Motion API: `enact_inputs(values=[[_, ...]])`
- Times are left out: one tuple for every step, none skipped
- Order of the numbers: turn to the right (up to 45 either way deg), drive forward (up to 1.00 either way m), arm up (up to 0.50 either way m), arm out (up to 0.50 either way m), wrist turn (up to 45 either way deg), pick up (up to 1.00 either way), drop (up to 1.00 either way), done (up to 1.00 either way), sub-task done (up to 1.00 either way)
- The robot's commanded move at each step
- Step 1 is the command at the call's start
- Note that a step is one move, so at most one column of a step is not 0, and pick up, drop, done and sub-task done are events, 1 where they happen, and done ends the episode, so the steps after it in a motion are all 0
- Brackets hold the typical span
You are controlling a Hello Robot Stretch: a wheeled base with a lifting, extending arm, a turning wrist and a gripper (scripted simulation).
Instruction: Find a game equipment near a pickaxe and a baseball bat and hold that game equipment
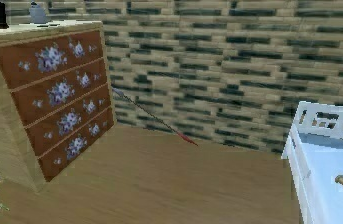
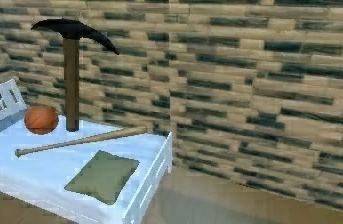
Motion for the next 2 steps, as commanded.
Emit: enact_inputs(values=[[-36.0,0.00,0.00,0.00,0.0,0.00,0.00,0.00,0.00],[-45.0,0.00,0.00,0.00,0.0,0.00,0.00,0.00,0.00]])
